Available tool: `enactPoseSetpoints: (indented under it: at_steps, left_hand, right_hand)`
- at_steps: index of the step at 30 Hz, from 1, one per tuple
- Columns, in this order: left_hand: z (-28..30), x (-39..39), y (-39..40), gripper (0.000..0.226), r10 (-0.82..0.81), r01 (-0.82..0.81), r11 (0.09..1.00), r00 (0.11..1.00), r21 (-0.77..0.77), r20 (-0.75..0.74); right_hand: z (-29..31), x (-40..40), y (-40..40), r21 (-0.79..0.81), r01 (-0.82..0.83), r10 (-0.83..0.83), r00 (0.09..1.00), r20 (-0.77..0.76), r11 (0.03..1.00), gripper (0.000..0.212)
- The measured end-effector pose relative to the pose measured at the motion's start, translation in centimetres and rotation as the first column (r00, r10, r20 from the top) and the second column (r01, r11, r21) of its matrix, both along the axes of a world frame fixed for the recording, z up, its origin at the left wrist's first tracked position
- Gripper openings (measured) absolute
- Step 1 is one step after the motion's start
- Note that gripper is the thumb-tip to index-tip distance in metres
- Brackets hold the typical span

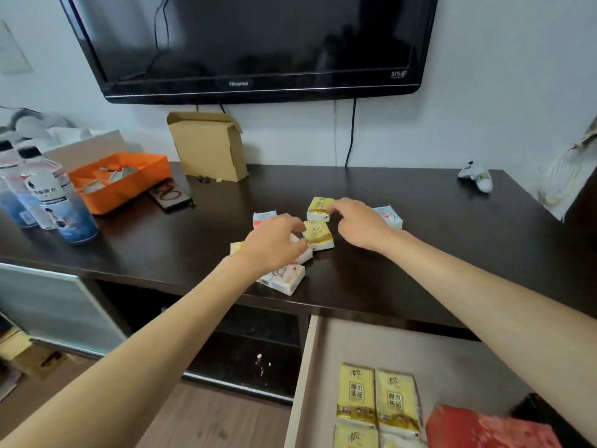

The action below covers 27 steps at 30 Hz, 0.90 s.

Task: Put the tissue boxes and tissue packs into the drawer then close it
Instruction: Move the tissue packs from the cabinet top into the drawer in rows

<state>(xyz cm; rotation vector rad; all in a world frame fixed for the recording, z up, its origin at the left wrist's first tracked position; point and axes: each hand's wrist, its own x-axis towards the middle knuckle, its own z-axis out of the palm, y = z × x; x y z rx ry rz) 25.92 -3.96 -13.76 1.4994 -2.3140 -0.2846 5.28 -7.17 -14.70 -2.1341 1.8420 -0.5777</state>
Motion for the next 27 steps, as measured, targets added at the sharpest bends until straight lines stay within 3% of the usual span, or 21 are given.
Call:
enactPoseSetpoints:
  at_steps: [6, 9, 14, 18, 23, 27]
  left_hand:
    - [-2.4, -2.3, -4.2, 0.049, -0.039, 0.044, 0.999, 0.989, -0.031, 0.142]
    - [-2.8, -2.8, -5.7, 0.05, -0.049, 0.045, 0.999, 0.984, 0.028, 0.172]
    - [-2.7, -3.6, -7.2, 0.044, -0.049, 0.026, 0.991, 0.983, 0.128, 0.175]
    - [-2.3, -4.0, -7.5, 0.044, -0.052, 0.029, 0.993, 0.979, 0.117, 0.198]
    - [-1.4, -4.3, -6.8, 0.045, -0.053, 0.037, 0.996, 0.977, 0.081, 0.206]
    - [-0.1, -5.0, -5.3, 0.047, -0.069, 0.061, 0.997, 0.984, 0.052, 0.162]
  right_hand:
    - [-2.3, 0.0, -7.5, -0.025, -0.019, 0.016, 0.991, -0.13, 1.0, 0.05]
    - [-2.5, 0.1, -10.0, -0.009, -0.047, 0.045, 0.989, -0.144, 0.999, 0.048]
    - [-2.4, -1.4, -11.3, 0.036, -0.087, 0.092, 0.98, -0.179, 0.996, 0.057]
    - [-2.1, -3.1, -10.3, 0.013, -0.093, 0.093, 0.96, -0.266, 0.996, 0.062]
    - [-0.7, -4.9, -7.1, -0.233, 0.02, -0.046, 0.993, -0.106, 0.972, 0.056]
    - [1.5, -6.7, -3.3, -0.277, 0.064, -0.071, 0.997, -0.016, 0.959, 0.058]
